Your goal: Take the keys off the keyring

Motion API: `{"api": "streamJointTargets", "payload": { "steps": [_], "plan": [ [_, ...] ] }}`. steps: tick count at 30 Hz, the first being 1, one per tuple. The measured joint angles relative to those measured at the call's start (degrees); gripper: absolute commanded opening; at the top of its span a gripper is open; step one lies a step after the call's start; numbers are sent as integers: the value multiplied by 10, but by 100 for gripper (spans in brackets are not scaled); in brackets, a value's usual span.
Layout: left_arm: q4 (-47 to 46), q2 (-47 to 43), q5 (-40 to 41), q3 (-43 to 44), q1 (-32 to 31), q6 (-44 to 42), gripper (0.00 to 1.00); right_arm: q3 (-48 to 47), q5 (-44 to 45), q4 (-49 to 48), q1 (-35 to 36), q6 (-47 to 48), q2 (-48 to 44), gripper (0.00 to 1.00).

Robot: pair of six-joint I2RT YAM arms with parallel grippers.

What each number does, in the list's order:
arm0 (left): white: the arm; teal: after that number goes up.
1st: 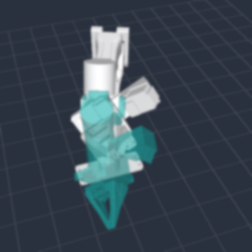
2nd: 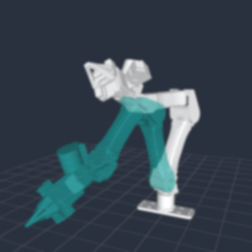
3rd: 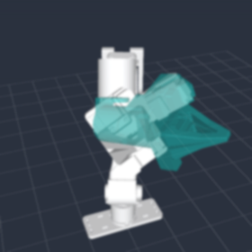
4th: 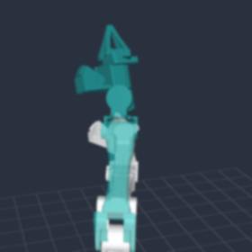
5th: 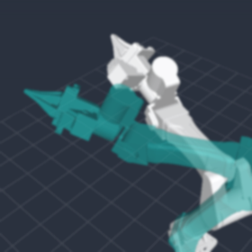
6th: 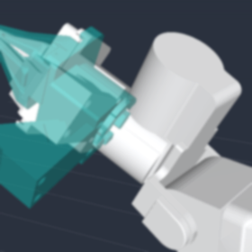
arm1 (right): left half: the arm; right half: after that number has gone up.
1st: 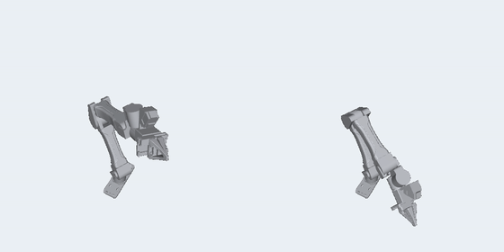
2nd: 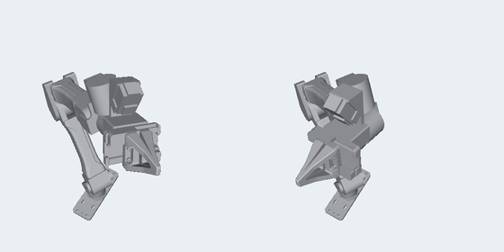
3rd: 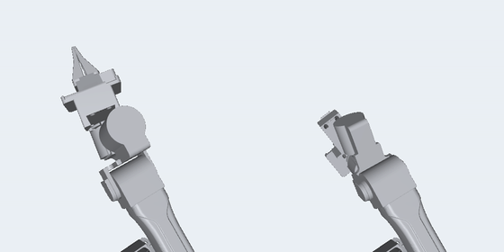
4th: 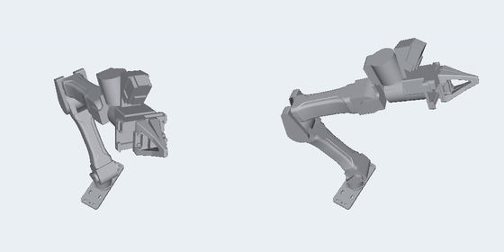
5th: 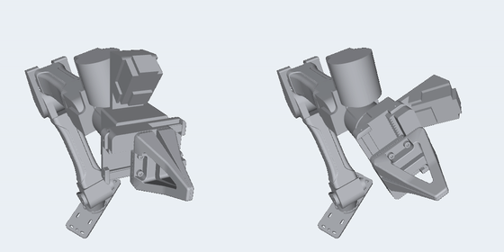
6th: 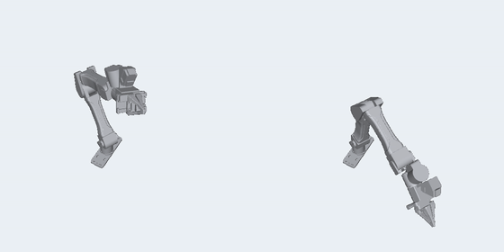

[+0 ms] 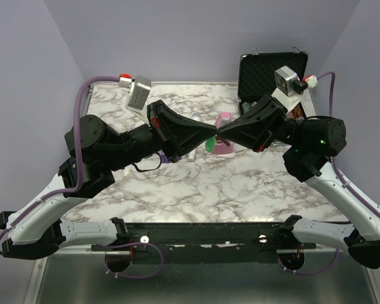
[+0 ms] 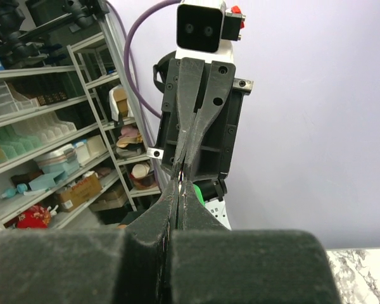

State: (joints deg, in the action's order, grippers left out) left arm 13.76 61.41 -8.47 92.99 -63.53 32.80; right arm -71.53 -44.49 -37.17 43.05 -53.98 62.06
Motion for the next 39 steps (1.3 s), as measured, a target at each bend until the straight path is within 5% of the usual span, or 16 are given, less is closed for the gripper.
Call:
{"api": "streamJointTargets", "payload": {
  "steps": [21, 39],
  "plan": [
    [-97, -17, 110, -61, -44, 21, 0, 0, 33, -9, 0, -5, 1, 1],
    [-27, -29, 160, -52, -48, -2, 57, 8, 37, 50, 1, 26, -16, 1]
  ]
}}
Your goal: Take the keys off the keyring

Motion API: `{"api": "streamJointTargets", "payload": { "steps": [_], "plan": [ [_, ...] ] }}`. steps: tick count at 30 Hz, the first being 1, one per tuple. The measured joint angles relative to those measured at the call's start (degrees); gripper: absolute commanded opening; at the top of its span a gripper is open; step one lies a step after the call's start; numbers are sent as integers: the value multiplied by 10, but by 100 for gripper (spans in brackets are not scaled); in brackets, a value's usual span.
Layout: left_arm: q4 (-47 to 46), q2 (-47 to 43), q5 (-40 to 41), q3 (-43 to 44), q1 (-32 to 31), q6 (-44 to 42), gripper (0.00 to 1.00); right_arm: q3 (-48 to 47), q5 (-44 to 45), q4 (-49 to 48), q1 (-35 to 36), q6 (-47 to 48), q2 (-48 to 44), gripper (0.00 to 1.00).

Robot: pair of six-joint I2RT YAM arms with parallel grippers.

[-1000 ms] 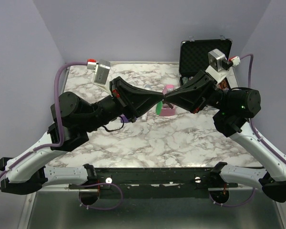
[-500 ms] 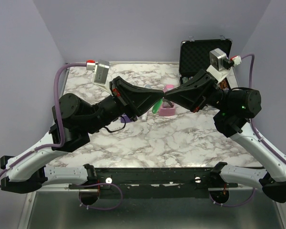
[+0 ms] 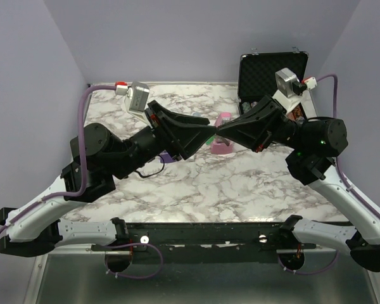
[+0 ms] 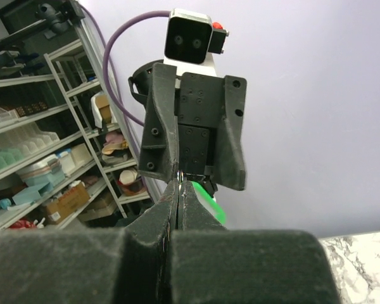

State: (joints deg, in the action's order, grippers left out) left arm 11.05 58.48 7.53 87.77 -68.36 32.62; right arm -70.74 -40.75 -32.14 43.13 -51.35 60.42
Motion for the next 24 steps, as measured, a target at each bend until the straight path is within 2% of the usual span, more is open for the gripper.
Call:
{"api": "streamJointTargets", "payload": {
  "steps": [5, 18, 24],
  "plan": [
    [58, 0, 13, 21, 0, -23, 63, -4, -3, 54, 1, 28, -9, 1],
    [192, -37, 37, 41, 4, -71, 70, -45, -17, 283, 3, 136, -5, 1],
    [268, -28, -3, 83, 29, -89, 69, -59, -35, 351, 3, 163, 14, 1]
  ]
}}
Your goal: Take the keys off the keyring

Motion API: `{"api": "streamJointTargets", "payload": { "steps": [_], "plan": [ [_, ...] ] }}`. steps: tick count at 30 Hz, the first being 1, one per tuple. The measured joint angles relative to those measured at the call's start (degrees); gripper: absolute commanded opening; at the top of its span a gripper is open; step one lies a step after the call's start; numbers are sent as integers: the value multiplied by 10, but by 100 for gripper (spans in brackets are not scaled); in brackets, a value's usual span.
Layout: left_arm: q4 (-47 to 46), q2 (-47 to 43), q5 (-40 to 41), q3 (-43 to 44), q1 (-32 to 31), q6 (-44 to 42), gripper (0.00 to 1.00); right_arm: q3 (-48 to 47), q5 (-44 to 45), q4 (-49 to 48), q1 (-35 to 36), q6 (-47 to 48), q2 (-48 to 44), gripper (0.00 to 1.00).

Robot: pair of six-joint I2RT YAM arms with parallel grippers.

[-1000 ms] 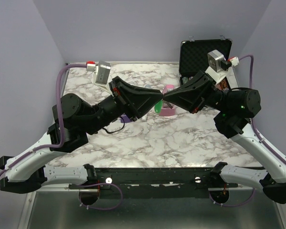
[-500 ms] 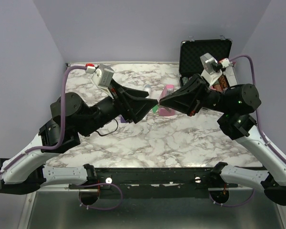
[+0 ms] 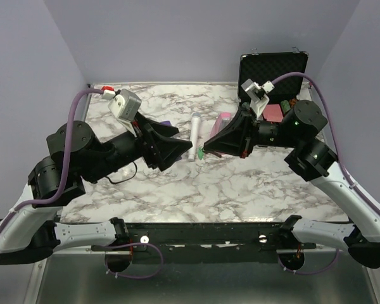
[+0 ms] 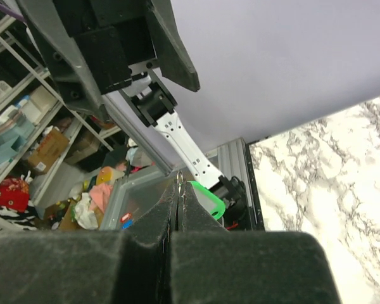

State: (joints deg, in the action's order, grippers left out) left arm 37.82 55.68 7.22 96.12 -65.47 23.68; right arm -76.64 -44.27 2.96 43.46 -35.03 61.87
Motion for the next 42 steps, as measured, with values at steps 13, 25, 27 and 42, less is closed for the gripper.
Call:
{"api": "streamJointTargets", "payload": {
  "steps": [13, 25, 27, 42],
  "plan": [
    [24, 7, -332, -33, 217, 45, 47, -2, -85, 23, 0, -10, 17, 1],
    [20, 37, -455, -30, 227, 63, 37, -11, -108, 21, 0, -14, 30, 1],
    [20, 40, -458, -30, 227, 65, 36, -11, -109, 20, 0, -14, 31, 1],
    [14, 52, -468, -24, 227, 75, 23, -11, -116, 2, 0, -26, 35, 1]
  ]
}}
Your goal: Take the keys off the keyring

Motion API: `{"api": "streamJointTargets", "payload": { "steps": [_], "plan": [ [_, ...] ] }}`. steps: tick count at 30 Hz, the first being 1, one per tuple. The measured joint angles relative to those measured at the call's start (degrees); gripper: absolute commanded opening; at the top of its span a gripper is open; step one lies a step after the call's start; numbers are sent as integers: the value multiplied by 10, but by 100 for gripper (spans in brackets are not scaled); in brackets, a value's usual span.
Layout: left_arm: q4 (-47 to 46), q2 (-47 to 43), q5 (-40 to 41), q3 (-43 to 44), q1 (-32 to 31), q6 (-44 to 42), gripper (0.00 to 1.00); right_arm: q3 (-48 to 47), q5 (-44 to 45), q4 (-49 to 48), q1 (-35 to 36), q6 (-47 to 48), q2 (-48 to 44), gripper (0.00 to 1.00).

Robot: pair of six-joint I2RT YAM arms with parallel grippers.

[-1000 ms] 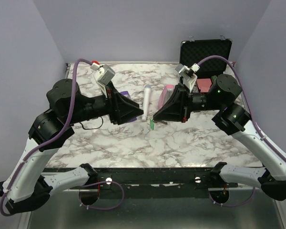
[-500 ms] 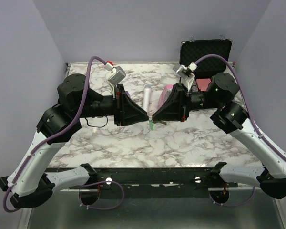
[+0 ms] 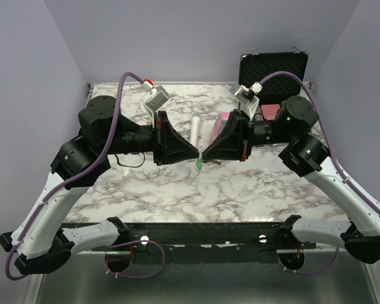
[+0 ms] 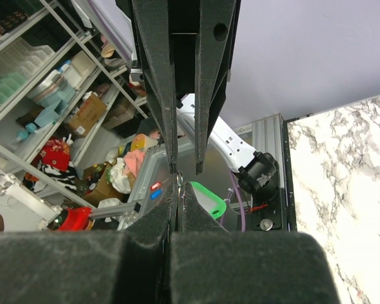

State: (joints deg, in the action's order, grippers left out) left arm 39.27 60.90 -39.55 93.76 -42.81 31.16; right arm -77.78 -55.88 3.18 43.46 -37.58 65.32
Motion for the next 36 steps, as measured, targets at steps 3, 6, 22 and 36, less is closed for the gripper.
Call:
{"api": "streamJointTargets", "payload": {
  "steps": [3, 6, 22, 36],
  "plan": [
    [-2, 2, -3, 3, 0, 2, 21, 0, 0, -5, 0, -2, 0, 1],
    [-5, 3, -5, 3, 0, 4, 19, 0, 0, -6, 0, -4, 0, 1],
    [-20, 11, -19, 3, -1, 18, 13, 0, 0, -22, 0, -14, 0, 1],
    [-37, 10, -16, 2, -16, 30, 0, 0, -1, -44, 1, -24, -1, 1]
  ]
}}
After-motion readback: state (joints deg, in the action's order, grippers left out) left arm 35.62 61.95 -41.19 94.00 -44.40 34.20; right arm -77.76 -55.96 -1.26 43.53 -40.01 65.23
